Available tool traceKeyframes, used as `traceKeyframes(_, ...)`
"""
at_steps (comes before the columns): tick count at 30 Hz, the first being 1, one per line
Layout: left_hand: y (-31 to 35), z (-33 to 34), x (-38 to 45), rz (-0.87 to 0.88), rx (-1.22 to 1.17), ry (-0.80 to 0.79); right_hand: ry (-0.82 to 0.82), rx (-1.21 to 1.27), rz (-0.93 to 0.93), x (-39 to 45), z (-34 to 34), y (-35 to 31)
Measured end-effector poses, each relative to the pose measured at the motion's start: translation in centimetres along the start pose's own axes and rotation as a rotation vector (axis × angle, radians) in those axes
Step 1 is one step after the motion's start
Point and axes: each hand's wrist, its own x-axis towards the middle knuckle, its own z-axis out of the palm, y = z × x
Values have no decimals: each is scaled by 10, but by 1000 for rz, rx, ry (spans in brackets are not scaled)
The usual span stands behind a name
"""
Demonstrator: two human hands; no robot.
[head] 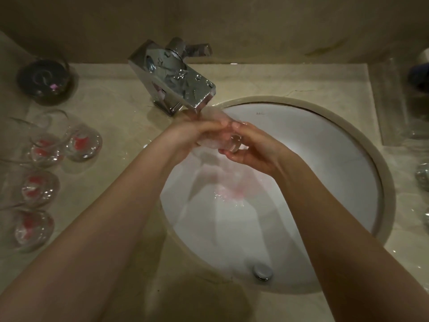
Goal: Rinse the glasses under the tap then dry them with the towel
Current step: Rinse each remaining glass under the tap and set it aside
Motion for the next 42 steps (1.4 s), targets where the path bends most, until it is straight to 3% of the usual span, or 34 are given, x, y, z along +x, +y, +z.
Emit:
traceKeyframes(3,0,-2,0,-5,1,20,-34,16,-39,0,-4,1)
traceKeyframes(7,-3,0,-2,5,49,-18,35,-11,180,1,2,-4)
traceKeyframes(12,2,4,1,-65,8,-10,15,-150,-59,1,-5,-3)
traceKeyframes(17,-4,8,1,-11,65,16,-20,-171,102,-1,2,-9)
traceKeyframes(22,-7,5,3,-86,50,1,31,-198,-109,0,-5,1)
traceKeyframes(25,-9,7,0,-47,92,21,58,-126,31,-1,-4,0)
traceKeyframes(27,-11,9,-3,-31,119,53,90,-209,127,-3,0,-6)
traceKeyframes(31,-11,8,-5,-93,39,73,27,-316,70,-3,-2,-9)
traceKeyframes(35,-8,9,-9,-93,53,40,-1,-165,-9,-3,-16,-3)
traceKeyframes(40,-4,10,-10,-32,110,-13,13,-54,231,1,-7,-3)
traceKeyframes(42,-4,10,-11,-26,105,-4,63,-101,216,1,1,-3)
